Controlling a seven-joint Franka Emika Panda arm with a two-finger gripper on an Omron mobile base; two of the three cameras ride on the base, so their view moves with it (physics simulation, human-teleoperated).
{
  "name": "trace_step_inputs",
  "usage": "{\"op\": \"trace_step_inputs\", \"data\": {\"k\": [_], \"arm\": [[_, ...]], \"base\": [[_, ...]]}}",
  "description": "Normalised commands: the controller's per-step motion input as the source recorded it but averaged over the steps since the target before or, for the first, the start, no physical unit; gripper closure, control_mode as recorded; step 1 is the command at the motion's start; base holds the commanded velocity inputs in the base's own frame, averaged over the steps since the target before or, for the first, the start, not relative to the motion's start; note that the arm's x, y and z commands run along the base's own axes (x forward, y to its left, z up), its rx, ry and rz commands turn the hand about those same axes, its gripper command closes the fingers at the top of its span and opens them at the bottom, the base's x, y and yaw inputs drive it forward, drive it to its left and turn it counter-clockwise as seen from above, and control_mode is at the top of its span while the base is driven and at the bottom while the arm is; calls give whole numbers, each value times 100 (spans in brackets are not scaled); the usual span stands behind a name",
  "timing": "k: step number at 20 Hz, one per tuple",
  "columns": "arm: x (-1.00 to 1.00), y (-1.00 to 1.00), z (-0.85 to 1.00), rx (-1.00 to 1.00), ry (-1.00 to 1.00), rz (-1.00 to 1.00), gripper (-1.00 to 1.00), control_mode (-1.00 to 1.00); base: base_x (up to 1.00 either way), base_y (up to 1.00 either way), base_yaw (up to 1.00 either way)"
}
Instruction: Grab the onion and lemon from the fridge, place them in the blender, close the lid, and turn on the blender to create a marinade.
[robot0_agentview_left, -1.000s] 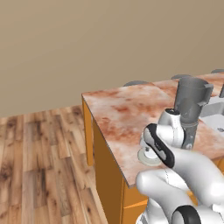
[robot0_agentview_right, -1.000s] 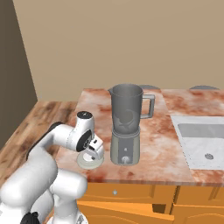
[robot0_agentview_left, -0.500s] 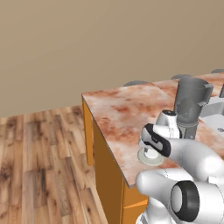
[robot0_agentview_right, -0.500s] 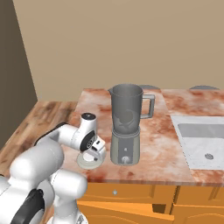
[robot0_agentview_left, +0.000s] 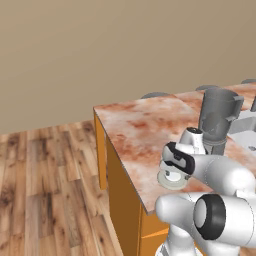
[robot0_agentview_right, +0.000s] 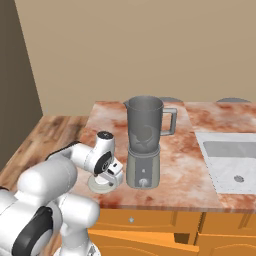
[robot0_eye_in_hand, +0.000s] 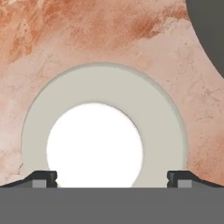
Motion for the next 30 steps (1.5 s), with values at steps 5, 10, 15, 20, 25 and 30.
{"op": "trace_step_inputs", "data": {"k": [5, 10, 15, 20, 25, 30], "arm": [[0, 30, 0, -1, -9, 0, -100, -100], [0, 28, -15, -2, -6, 0, -100, -100], [0, 7, -45, -2, -3, 0, -100, -100], [-24, 0, -6, 0, -9, -1, -100, -100], [-24, 0, 0, 0, -3, -3, -100, -100], [-27, 0, -13, 0, -4, -2, -100, -100]], "base": [[0, 0, 0], [0, 0, 0], [0, 0, 0], [0, 0, 0], [0, 0, 0], [0, 0, 0]]}}
